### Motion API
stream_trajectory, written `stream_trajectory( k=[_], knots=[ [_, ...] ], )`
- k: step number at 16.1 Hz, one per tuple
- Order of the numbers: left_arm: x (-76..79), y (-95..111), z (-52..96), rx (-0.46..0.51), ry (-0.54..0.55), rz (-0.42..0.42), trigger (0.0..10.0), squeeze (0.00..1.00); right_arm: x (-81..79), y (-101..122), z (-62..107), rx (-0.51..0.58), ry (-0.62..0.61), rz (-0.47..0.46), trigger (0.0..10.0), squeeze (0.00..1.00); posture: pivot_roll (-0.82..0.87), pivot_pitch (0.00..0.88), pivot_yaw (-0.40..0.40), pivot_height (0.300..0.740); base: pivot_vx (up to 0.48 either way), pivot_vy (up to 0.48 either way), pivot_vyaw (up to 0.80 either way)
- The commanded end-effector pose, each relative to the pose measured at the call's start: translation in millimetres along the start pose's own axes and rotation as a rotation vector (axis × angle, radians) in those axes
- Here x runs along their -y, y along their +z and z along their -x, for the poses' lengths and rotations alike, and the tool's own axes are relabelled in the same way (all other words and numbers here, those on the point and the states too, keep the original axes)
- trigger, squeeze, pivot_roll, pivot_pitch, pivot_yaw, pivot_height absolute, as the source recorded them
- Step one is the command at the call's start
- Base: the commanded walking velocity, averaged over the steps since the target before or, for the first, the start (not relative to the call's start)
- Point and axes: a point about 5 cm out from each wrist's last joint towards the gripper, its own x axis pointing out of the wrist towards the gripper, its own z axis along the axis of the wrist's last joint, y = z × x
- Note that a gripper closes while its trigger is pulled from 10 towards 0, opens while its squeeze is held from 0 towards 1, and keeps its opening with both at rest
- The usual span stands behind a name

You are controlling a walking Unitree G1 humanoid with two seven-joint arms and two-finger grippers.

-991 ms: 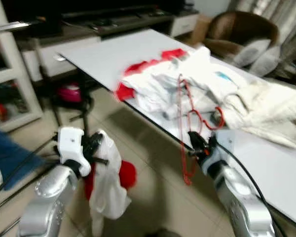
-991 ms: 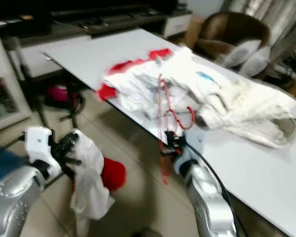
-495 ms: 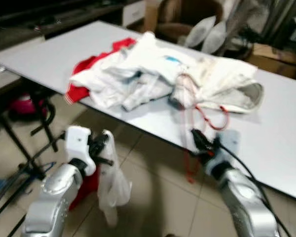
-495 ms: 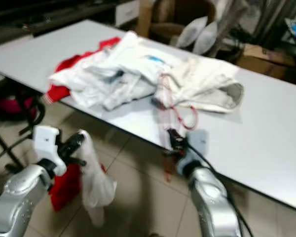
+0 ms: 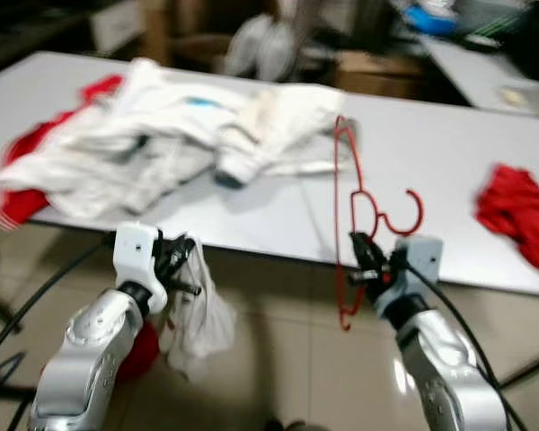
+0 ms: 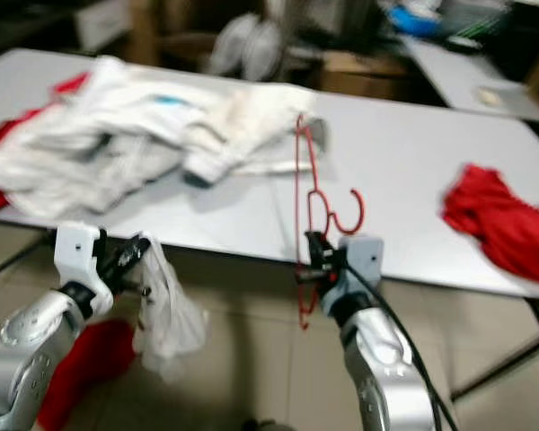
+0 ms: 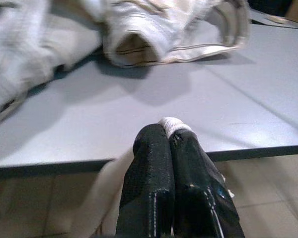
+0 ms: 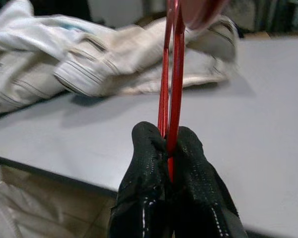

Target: Hang hanger

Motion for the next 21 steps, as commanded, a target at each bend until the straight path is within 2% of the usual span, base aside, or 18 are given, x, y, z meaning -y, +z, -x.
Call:
stream_trajectory(
  k=[1,4,7,11,14,15,17,18,19,20,21],
  knots=[
    [5.4,13,-3.6,0.045,-0.035,-0.013,10.0,0.00,4.1,6,-0.4,0.003,-0.023,-0.020,10.0,0.00,-0.07,0.000,-0.043,0.740,0.000,0.000,-0.80],
    [1.3,19,-4.2,0.068,-0.024,-0.008,10.0,0.00,0.1,9,-5.6,-0.019,0.002,0.011,10.0,0.00,-0.08,0.000,-0.042,0.740,0.000,0.116,-0.80],
    [3.0,18,-8.1,0.063,-0.030,-0.015,10.0,0.00,2.4,8,-4.9,-0.025,-0.020,0.003,10.0,0.00,-0.09,0.000,-0.041,0.740,0.000,0.480,-0.80],
    [-5.5,20,-6.4,0.070,0.000,-0.020,10.0,0.00,-0.9,8,-9.9,-0.040,-0.003,-0.010,10.0,0.00,-0.09,0.000,-0.050,0.740,0.000,0.480,-0.64],
    [2.0,27,-7.0,0.113,-0.008,0.007,10.0,0.00,-2.9,9,-7.0,-0.079,0.180,0.020,10.0,0.00,-0.07,0.000,-0.057,0.740,0.000,0.000,0.00],
    [2.0,32,-7.0,0.132,0.003,0.000,10.0,0.00,-3.9,9,-6.5,-0.124,0.252,0.057,10.0,0.00,-0.07,0.000,-0.058,0.740,0.000,0.000,0.00],
    [0.4,40,-9.4,0.170,0.017,0.010,10.0,0.00,-0.1,16,-7.3,-0.138,0.308,0.124,10.0,0.00,-0.07,0.000,-0.061,0.740,0.000,0.000,0.00],
    [1.1,47,-12.8,0.186,0.012,0.008,10.0,0.00,3.0,24,-6.0,-0.135,0.353,0.153,10.0,0.00,-0.08,0.000,-0.051,0.740,0.000,0.000,0.00],
    [2.5,59,-19.5,0.210,0.007,-0.027,10.0,0.00,7.3,41,1.2,-0.125,0.446,0.214,10.0,0.00,-0.08,0.000,-0.054,0.740,0.000,0.000,0.00],
    [2.6,61,-20.8,0.216,0.008,-0.036,10.0,0.00,8.3,43,2.9,-0.127,0.466,0.225,10.0,0.00,-0.07,0.000,-0.056,0.740,0.000,0.000,0.00],
    [4.1,72,-25.0,0.249,-0.001,-0.056,10.0,0.00,10.1,49,10.2,-0.151,0.542,0.253,10.0,0.00,-0.07,0.000,-0.062,0.740,0.000,0.000,0.00]
  ],
)
